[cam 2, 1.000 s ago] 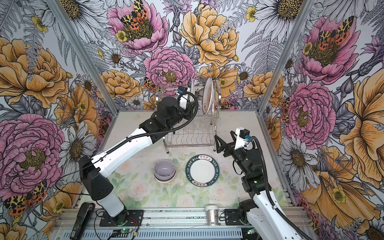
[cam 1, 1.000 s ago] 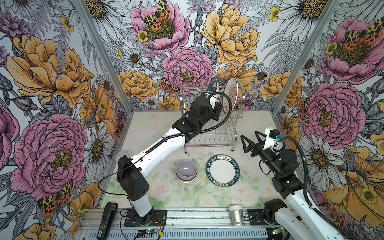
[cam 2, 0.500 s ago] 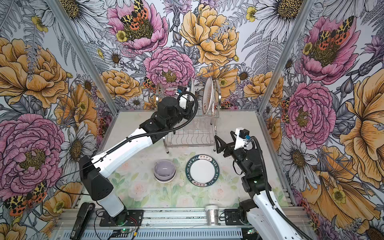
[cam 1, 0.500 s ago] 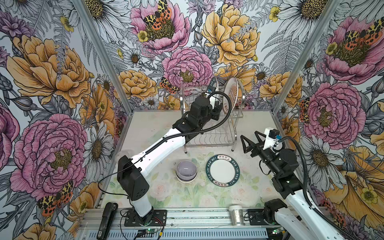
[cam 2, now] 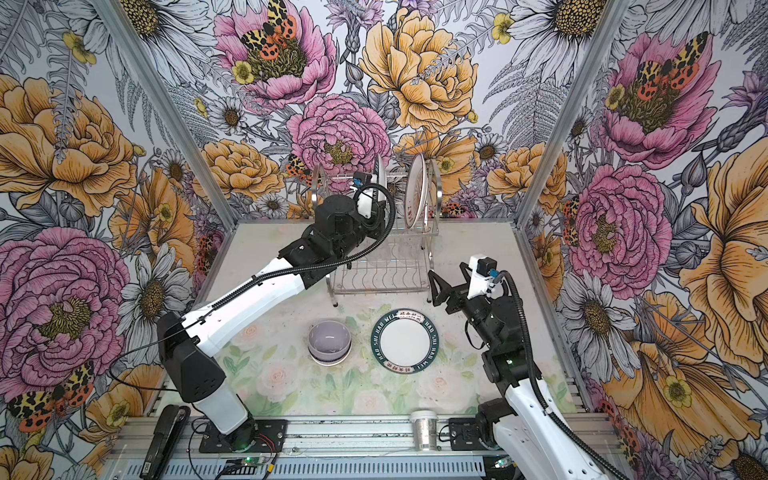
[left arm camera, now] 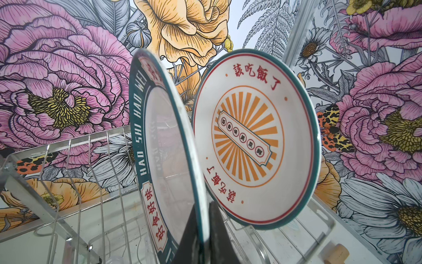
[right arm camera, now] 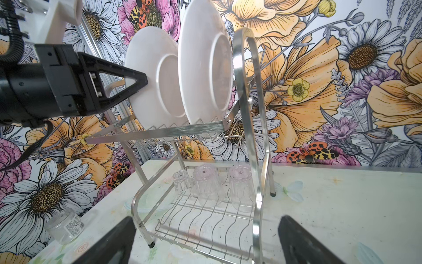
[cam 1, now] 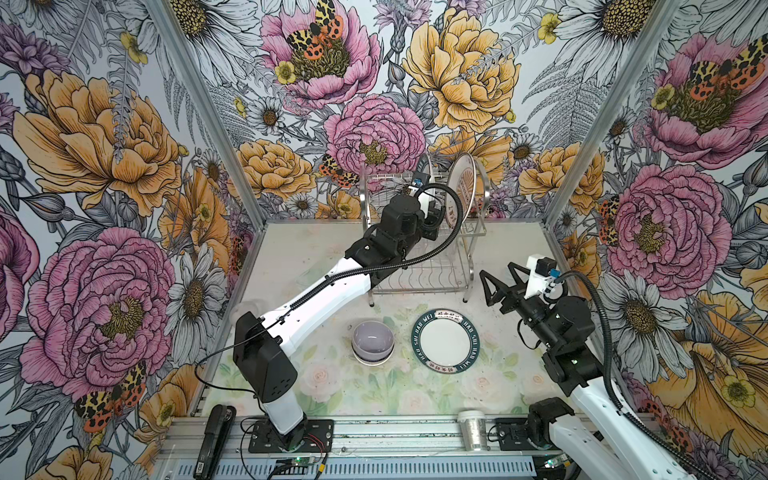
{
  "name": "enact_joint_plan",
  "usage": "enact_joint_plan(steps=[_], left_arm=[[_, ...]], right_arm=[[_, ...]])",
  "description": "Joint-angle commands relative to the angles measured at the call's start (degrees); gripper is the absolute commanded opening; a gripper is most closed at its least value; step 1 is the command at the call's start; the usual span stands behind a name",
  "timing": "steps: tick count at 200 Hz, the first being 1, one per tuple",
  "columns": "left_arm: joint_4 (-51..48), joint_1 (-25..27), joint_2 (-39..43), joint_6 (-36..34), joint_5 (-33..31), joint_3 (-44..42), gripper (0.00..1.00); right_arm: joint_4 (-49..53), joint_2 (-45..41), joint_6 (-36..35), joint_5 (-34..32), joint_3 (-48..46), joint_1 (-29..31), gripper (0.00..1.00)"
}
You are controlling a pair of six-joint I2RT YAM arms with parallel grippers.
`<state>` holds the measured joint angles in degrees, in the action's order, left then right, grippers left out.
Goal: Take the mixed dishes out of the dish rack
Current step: 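Close the left gripper on the rim of the green-rimmed plate, then lift the plate from the rack and lower it to the table with the left gripper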
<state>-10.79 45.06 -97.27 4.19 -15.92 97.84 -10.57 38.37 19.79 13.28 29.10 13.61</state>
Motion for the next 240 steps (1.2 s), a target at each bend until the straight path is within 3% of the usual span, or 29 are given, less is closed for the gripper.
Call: enact_joint_plan(steps=[1, 52, 206, 240], left_arm=[[0.86, 0.80, 2.09, 1.00, -0.95, -0.87, 0.06], [1.56, 1.00, 2.81, 0.84, -0.73, -0.55, 0.00], [8.17, 1.78, 11.93, -1.87, 2.13, -2.34, 0.00], [4.25, 1.70, 15.92, -4.10, 7.09, -2.84, 0.00]], right_arm=[[-0.64, -0.40, -0.89, -0.53, 1.12, 0.36, 1.00], [-0.77, -0.31, -0.68, -0.61, 1.13, 0.43, 1.00], [-0.82, -0.14, 1.21, -1.72, 1.39, 0.32, 1.00], [0.52, -0.09, 2.00, -2.67, 1.98, 0.30, 1.00]])
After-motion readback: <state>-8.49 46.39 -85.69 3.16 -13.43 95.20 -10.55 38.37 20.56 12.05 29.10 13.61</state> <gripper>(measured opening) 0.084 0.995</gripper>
